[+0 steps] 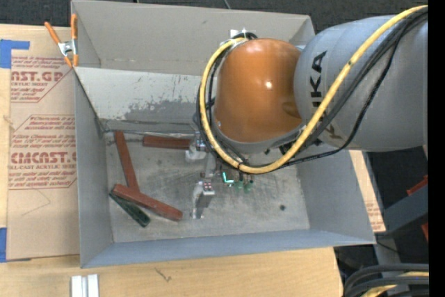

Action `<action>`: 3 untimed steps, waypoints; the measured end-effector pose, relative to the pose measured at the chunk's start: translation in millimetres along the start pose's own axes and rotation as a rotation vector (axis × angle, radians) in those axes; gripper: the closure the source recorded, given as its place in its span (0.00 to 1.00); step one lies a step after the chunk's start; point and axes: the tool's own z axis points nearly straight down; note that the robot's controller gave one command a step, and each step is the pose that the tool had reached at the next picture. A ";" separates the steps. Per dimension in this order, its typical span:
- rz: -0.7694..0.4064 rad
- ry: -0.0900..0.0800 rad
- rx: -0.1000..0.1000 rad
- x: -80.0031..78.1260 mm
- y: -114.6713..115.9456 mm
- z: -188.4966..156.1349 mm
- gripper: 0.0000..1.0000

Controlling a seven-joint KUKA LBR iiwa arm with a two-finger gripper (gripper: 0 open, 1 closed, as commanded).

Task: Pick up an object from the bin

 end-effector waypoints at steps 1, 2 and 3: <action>0.001 -0.008 -0.001 -1.8 -0.8 -3.9 0.00; -0.054 -0.014 -0.002 -3.1 5.5 51.3 0.00; -0.015 -0.010 -0.002 -1.2 8.9 144.2 1.00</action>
Offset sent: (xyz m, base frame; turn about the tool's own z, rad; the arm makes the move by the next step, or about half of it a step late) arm 0.0003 0.0151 -0.1439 -0.1428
